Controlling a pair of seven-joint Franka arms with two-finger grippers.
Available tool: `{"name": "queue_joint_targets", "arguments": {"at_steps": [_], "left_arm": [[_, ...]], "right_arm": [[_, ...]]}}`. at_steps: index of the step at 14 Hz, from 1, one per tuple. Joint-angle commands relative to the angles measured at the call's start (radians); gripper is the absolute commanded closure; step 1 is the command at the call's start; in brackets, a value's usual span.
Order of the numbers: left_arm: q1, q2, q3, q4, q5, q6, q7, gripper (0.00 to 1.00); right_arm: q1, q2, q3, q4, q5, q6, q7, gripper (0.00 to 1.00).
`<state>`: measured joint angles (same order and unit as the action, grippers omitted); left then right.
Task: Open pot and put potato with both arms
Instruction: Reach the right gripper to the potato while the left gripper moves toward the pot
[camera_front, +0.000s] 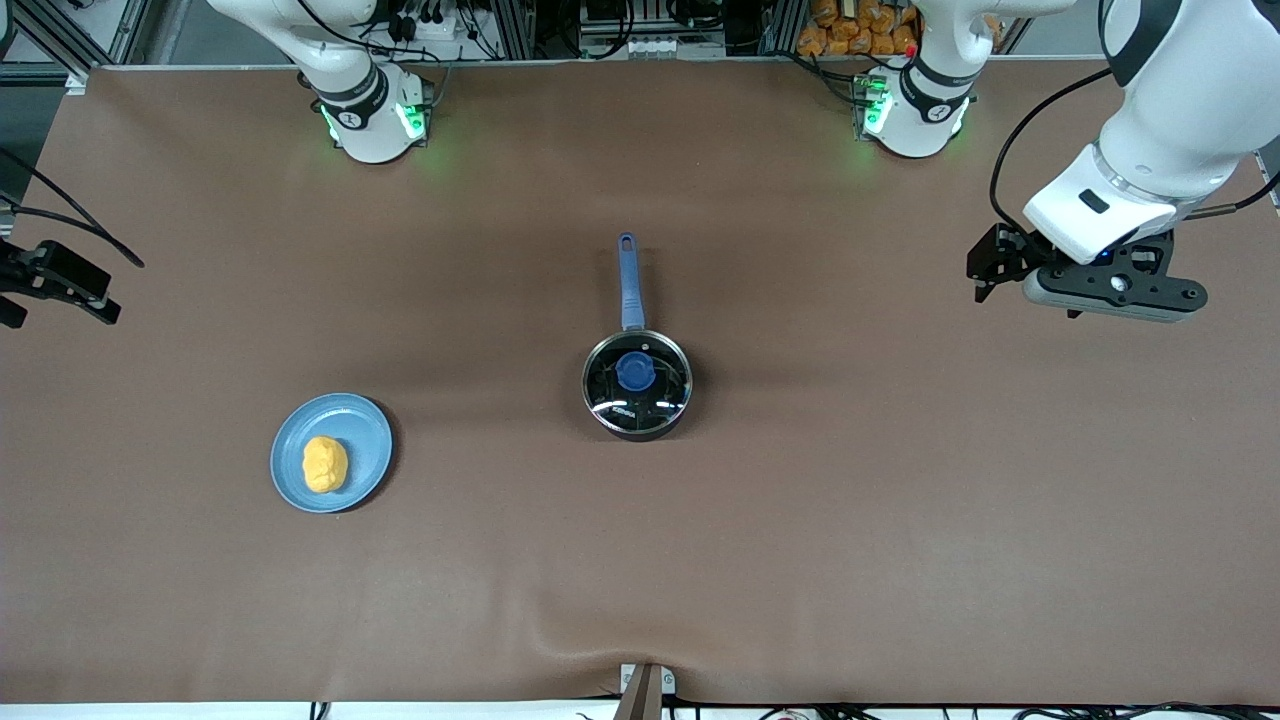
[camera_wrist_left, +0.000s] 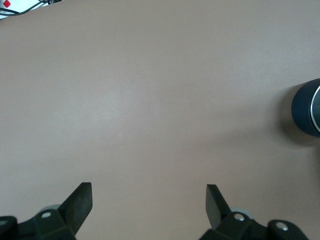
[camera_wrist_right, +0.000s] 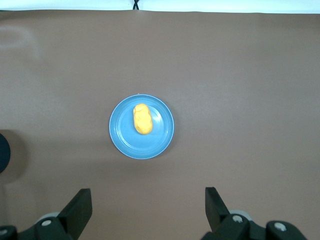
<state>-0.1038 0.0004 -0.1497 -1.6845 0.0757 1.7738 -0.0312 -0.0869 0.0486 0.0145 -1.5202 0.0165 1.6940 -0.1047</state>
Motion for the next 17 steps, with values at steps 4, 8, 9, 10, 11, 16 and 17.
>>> {"name": "queue_joint_targets", "arguments": {"at_steps": [4,8,9,10,11,16,17], "left_arm": [[-0.007,0.009,0.001,0.022,0.026,-0.02,-0.007,0.0],[-0.002,0.007,-0.005,0.014,0.027,-0.008,0.001,0.0],[0.001,0.006,-0.03,0.014,0.022,-0.008,-0.007,0.0],[0.003,0.006,-0.036,0.014,0.022,-0.008,-0.016,0.0],[0.003,0.006,-0.039,0.012,0.022,-0.011,-0.018,0.0],[-0.114,0.05,-0.048,0.023,0.021,-0.01,-0.123,0.0],[-0.184,0.084,-0.033,0.055,0.022,-0.008,-0.195,0.0]], "right_arm": [[-0.013,-0.009,0.015,-0.021,0.013,0.012,-0.013,0.0],[-0.022,0.117,0.016,-0.024,0.013,0.074,-0.016,0.0],[-0.014,0.15,0.016,-0.029,0.013,0.105,-0.016,0.0],[-0.01,0.189,0.016,-0.037,0.013,0.149,-0.016,0.0],[0.004,0.241,0.016,-0.041,0.013,0.195,-0.016,0.0],[0.052,0.463,0.018,-0.044,0.014,0.378,-0.004,0.0],[0.053,0.493,0.018,-0.046,0.014,0.407,-0.004,0.0]]}}
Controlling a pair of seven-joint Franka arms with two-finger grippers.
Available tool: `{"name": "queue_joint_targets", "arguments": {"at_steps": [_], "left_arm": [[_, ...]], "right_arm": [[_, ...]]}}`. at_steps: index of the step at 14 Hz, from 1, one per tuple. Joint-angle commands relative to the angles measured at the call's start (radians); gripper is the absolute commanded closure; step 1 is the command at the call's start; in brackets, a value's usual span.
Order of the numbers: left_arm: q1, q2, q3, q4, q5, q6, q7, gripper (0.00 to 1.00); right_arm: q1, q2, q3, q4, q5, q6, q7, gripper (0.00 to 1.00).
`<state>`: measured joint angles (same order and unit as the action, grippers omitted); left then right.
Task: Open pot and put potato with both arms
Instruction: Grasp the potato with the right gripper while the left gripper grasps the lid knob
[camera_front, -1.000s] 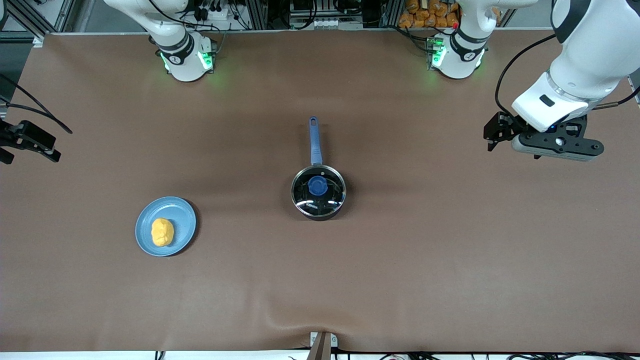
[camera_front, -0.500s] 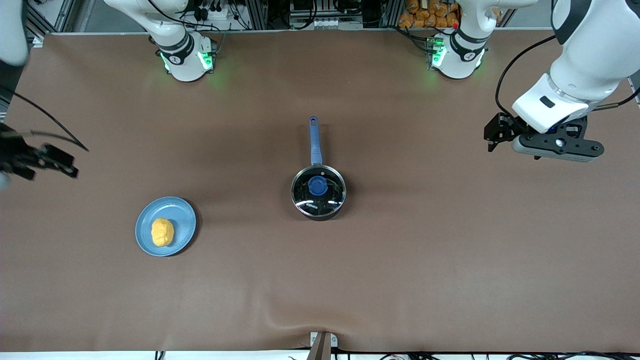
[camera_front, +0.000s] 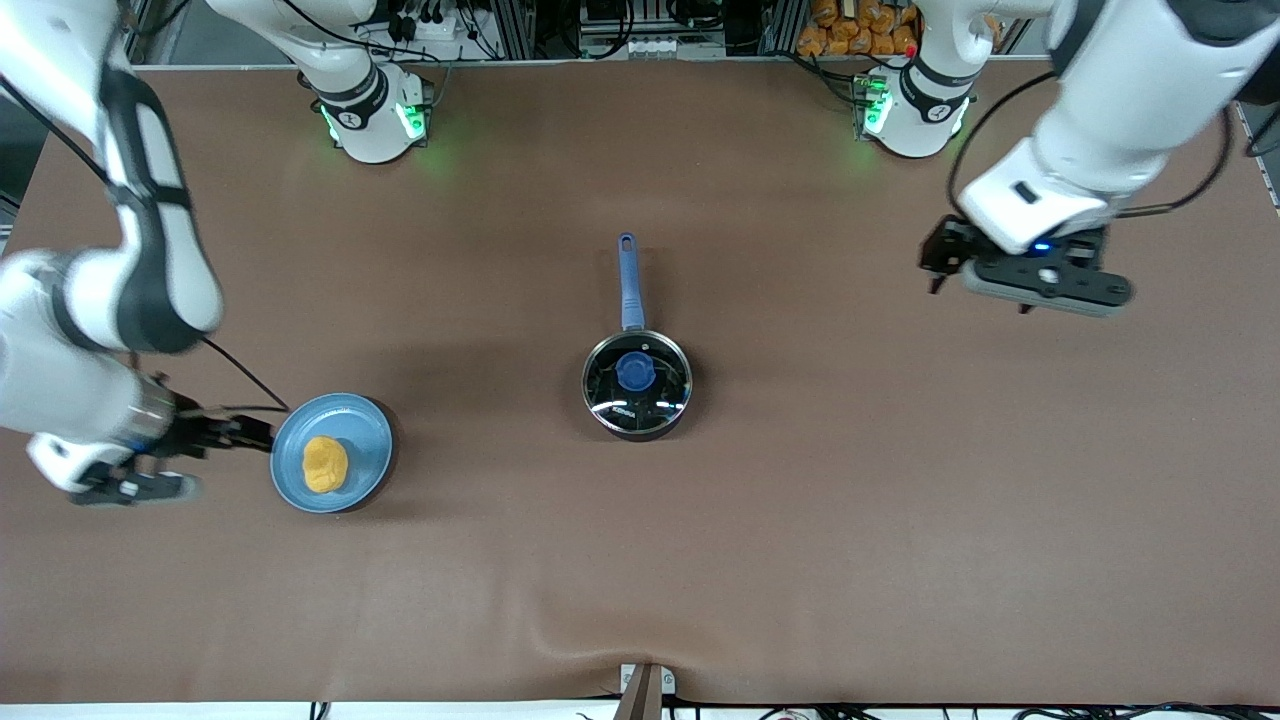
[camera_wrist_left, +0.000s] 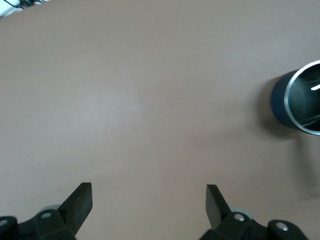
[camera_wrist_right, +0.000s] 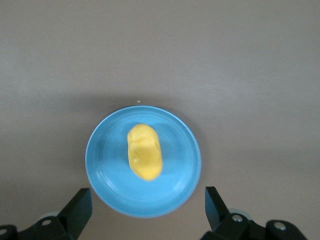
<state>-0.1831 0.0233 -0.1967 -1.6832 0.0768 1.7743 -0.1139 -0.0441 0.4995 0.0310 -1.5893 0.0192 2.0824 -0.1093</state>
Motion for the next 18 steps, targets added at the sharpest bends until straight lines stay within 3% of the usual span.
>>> {"name": "queue_joint_targets", "arguments": {"at_steps": [1,4,6,9,13,14,16,18], "left_arm": [[-0.158,0.108,0.032,0.097,0.021,-0.009,-0.186,0.0],[-0.304,0.281,0.052,0.259,0.021,-0.009,-0.416,0.0],[-0.413,0.375,0.107,0.333,0.02,0.002,-0.563,0.0],[-0.525,0.444,0.186,0.339,0.02,0.115,-0.676,0.0],[-0.587,0.52,0.204,0.343,0.017,0.239,-0.823,0.0],[-0.604,0.542,0.212,0.343,0.014,0.275,-0.852,0.0],[-0.636,0.592,0.223,0.343,0.014,0.345,-0.906,0.0],[-0.659,0.642,0.24,0.353,0.012,0.433,-0.961,0.0]], "right_arm": [[0.007,0.072,0.001,0.014,0.012,0.05,0.0,0.0],[0.01,0.103,0.001,-0.055,0.013,0.169,0.0,0.0],[0.01,0.132,0.001,-0.081,0.013,0.223,0.0,0.0],[0.012,0.16,0.001,-0.083,0.013,0.24,0.0,0.0],[0.019,0.177,0.001,-0.083,0.015,0.24,0.002,0.0],[0.024,0.177,0.001,-0.081,0.013,0.239,0.002,0.12],[0.03,0.177,0.001,-0.078,0.013,0.237,0.003,0.59],[0.03,0.175,0.001,-0.075,0.013,0.237,0.002,0.95]]}}
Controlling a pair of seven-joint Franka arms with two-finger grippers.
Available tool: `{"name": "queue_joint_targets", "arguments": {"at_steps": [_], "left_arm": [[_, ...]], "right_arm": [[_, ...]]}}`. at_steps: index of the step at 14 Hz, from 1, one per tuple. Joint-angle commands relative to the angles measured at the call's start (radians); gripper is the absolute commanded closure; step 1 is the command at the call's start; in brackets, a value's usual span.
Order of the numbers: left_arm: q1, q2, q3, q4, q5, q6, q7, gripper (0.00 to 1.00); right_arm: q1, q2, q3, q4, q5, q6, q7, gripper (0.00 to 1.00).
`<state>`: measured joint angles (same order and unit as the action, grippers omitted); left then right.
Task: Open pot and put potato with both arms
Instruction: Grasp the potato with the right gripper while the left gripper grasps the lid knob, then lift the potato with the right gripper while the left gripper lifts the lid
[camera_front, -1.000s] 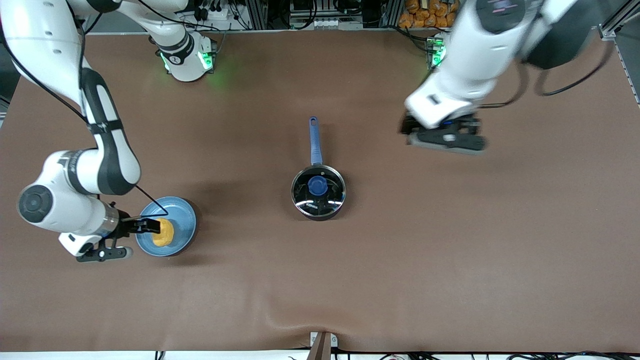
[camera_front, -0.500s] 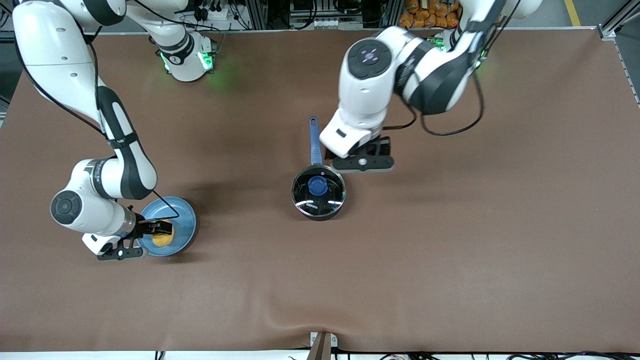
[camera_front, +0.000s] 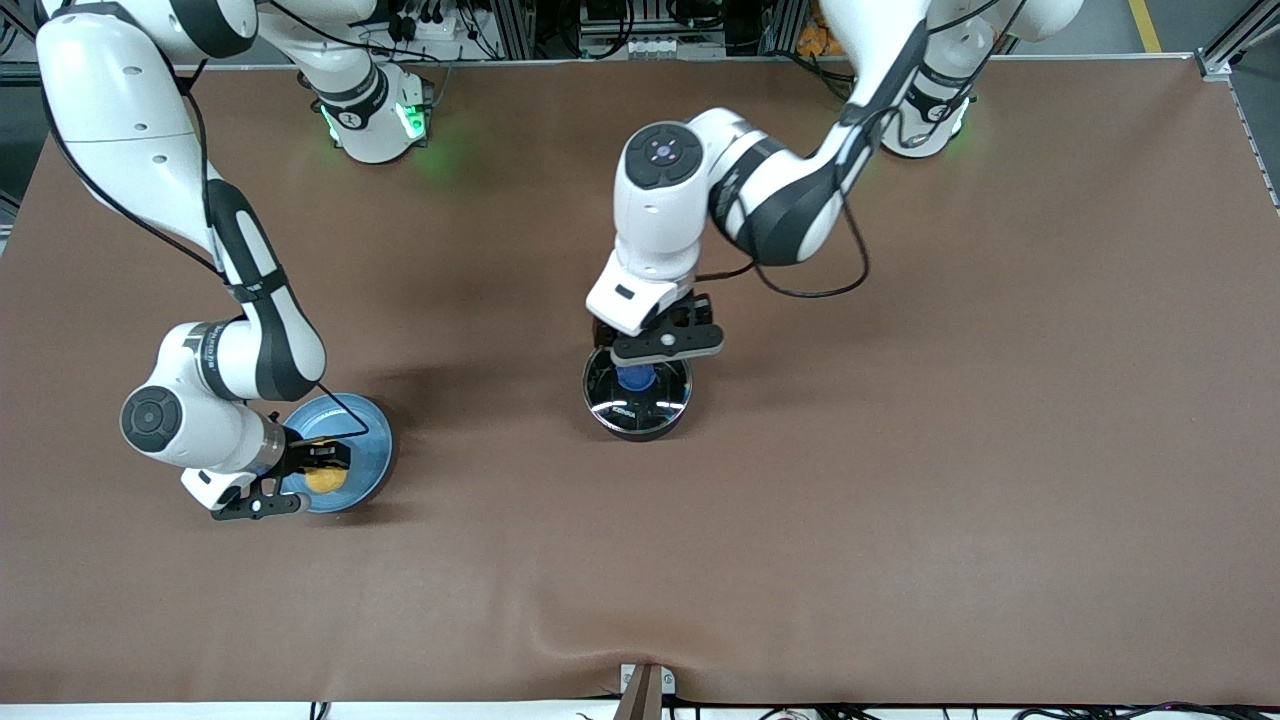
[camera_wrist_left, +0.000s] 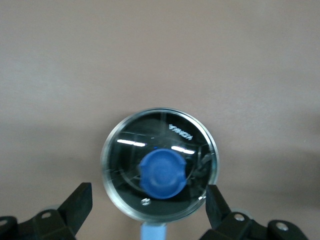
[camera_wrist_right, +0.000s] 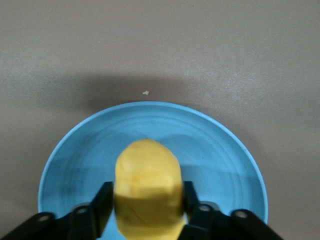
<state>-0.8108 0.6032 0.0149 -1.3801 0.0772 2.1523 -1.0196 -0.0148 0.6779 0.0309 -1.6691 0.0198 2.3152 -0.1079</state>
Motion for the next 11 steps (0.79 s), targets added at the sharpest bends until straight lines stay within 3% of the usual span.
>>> {"name": "queue_joint_targets", "arguments": {"at_steps": [1,8,11], "left_arm": [[-0.031,0.079,0.028,0.052,0.012,0.081,-0.069,0.0],[-0.034,0.135,0.028,0.038,0.01,0.11,-0.057,0.0],[-0.033,0.155,0.028,0.032,0.012,0.121,-0.05,0.0]], "right_arm": [[0.001,-0.003,0.001,0.006,0.012,0.004,0.001,1.0],[0.004,-0.034,0.012,0.048,0.014,-0.025,-0.007,1.0],[0.004,-0.057,0.035,0.101,0.018,-0.11,0.013,1.0]]}}
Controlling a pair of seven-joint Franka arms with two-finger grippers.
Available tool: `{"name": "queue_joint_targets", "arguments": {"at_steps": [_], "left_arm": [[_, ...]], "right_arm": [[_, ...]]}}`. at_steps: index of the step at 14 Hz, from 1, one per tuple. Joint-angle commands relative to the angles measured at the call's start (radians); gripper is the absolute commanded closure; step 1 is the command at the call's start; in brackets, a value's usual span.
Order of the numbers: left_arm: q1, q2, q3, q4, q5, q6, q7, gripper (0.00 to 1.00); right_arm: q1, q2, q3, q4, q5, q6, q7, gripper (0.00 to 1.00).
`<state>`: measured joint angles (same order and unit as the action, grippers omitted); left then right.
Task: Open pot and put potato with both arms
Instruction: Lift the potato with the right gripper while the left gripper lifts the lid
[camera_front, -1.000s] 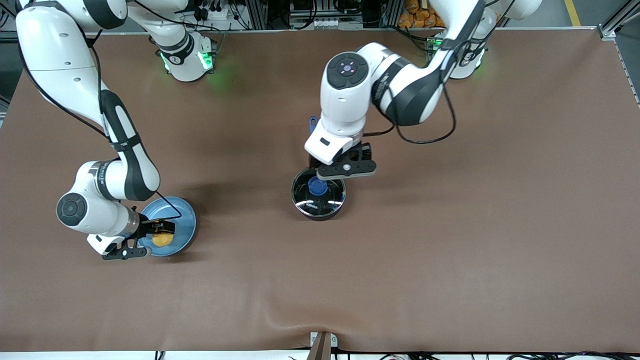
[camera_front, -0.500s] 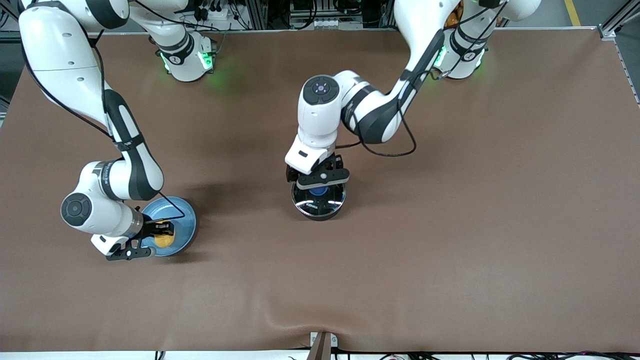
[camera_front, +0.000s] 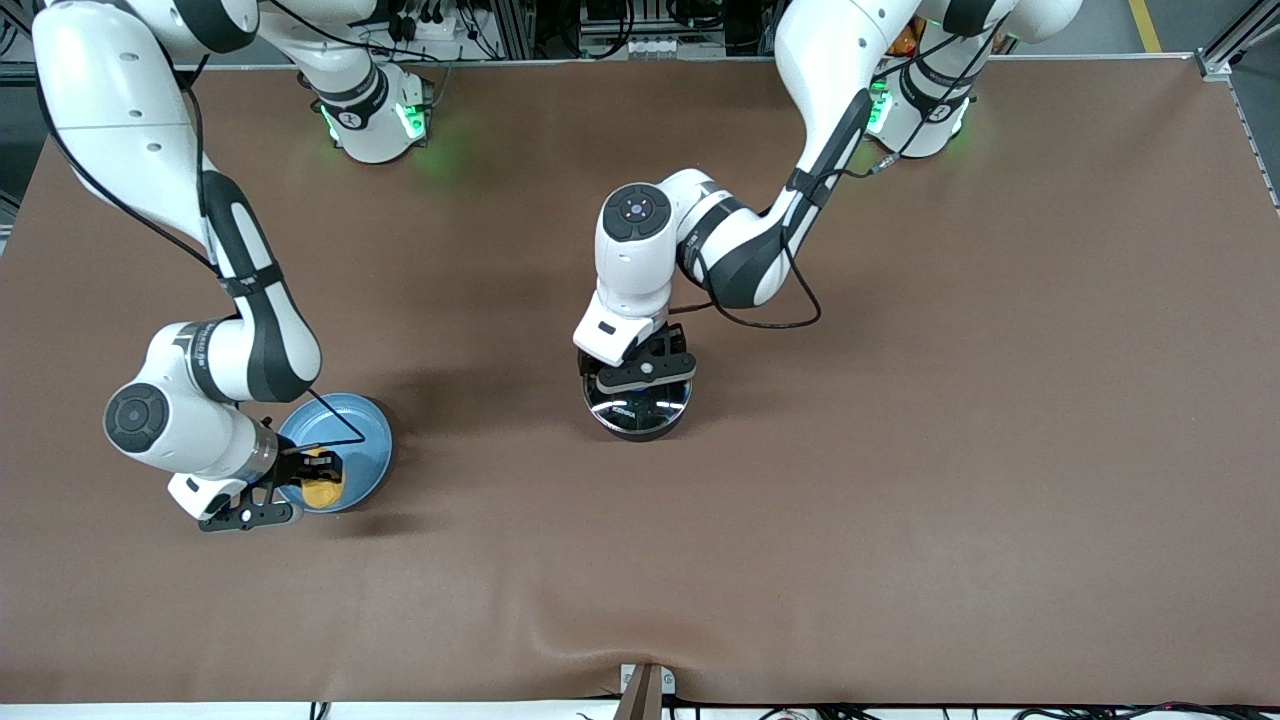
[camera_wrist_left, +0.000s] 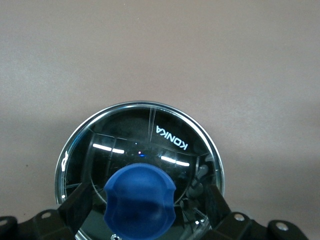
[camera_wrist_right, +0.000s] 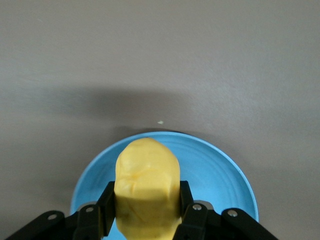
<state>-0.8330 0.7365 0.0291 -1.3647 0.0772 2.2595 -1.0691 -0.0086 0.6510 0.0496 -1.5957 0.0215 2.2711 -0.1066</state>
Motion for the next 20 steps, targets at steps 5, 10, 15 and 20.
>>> {"name": "queue_joint_targets", "arguments": {"at_steps": [5,10,15,20], "left_arm": [[-0.012,0.047,0.012,0.013,0.012,0.018,0.003,0.0],[-0.011,0.04,0.011,0.016,-0.002,0.018,0.014,0.71],[-0.003,0.017,0.018,0.024,-0.189,-0.011,0.089,0.83],[0.024,-0.08,0.067,0.038,-0.208,-0.199,0.237,0.87]], "right_arm": [[0.038,-0.043,0.024,0.112,0.101,-0.194,0.094,1.0],[0.096,-0.073,0.027,0.114,0.106,-0.209,0.183,1.0],[0.176,-0.1,0.027,0.114,0.152,-0.211,0.274,1.0],[0.188,-0.111,0.039,0.112,0.354,-0.272,0.268,1.0]]}}
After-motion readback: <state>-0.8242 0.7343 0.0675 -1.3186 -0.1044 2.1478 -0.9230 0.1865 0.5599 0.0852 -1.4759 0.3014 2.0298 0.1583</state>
